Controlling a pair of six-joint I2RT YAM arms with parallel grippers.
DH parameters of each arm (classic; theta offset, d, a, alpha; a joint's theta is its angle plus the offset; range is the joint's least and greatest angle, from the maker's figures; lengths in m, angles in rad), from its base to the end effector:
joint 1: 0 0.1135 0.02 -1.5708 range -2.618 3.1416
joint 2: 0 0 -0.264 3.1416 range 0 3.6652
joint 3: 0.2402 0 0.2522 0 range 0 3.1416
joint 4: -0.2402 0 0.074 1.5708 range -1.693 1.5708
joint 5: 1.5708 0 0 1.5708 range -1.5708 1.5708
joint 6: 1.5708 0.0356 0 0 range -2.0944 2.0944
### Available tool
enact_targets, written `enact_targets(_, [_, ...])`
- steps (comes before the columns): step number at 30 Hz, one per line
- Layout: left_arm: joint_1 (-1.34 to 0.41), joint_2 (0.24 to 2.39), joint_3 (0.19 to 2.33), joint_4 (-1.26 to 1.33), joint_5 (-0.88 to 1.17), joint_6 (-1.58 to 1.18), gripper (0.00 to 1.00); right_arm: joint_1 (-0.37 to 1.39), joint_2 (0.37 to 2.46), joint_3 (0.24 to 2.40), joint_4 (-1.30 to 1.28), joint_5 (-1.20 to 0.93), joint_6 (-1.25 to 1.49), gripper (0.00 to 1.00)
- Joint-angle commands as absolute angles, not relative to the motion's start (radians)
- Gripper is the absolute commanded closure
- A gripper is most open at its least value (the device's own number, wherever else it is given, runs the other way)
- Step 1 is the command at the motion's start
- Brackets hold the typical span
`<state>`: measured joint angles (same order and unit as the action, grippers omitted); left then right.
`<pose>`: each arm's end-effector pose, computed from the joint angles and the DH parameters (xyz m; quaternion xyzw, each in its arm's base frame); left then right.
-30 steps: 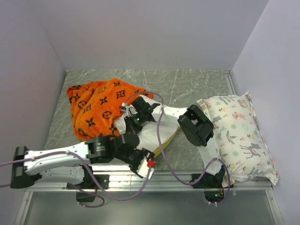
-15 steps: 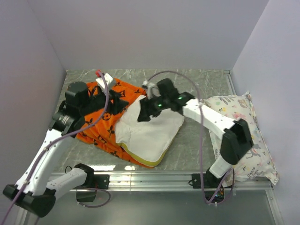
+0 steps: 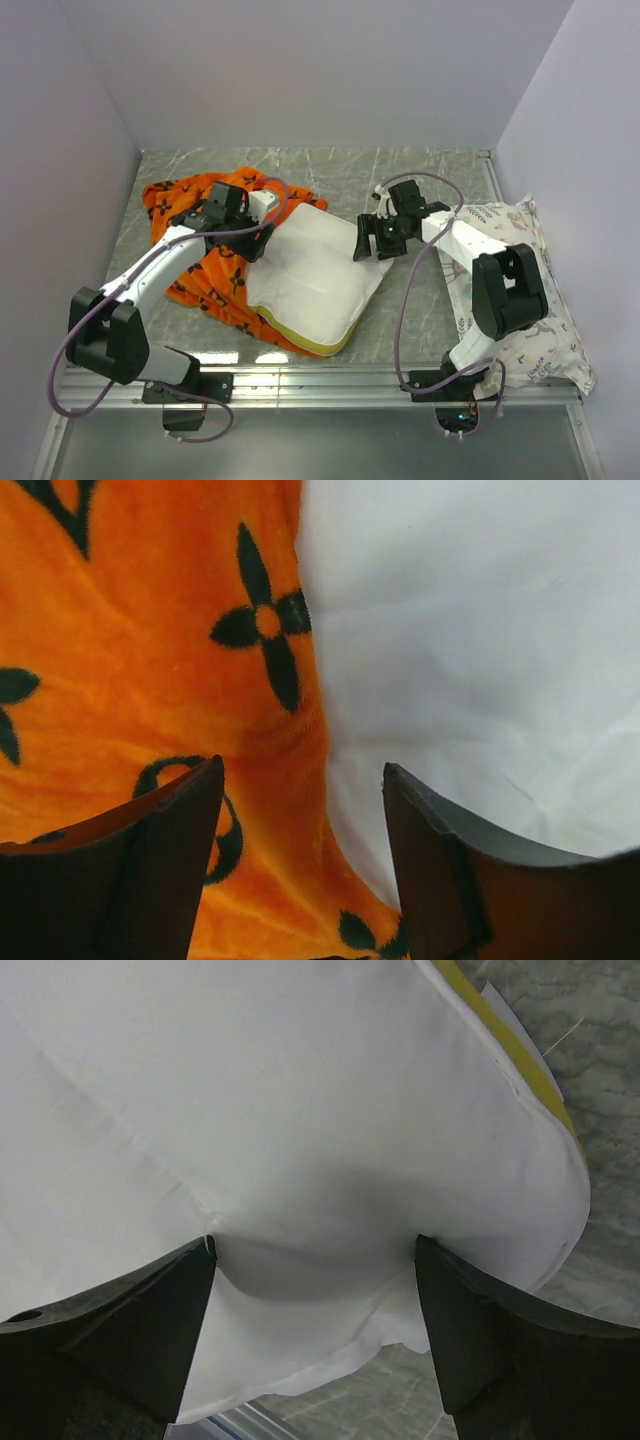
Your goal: Put the pillow into the pillowcase
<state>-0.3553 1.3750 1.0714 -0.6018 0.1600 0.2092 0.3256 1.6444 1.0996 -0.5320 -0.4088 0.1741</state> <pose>0.2678 -0.1054 0.2706 0.2875 0.8976 -0.0991 0.3192 0.3087 0.1192 0.2072 -0.1213 0.9430 0.2499 0.1833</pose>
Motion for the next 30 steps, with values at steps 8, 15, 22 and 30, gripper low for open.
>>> enact_targets(8, [-0.383, 1.491, 1.106, -0.572, 0.067, 0.267, 0.7, 0.319, 1.741, 1.118, -0.543, -0.514, 0.179, 0.28])
enact_targets(15, [-0.619, 1.497, 1.259, -0.589, 0.389, 0.193, 0.99, 0.353, 1.764, 1.152, -0.499, -0.661, 0.199, 0.77])
enact_targets(22, [-0.841, 1.558, 1.255, -0.428, 0.652, -0.087, 1.0, 0.419, 1.747, 1.161, -0.456, -0.797, 0.242, 1.0])
enact_targets(30, [-0.658, 1.439, 1.127, -0.509, 0.605, 0.047, 0.77, 0.397, 1.628, 1.077, -0.491, -0.793, 0.16, 0.98])
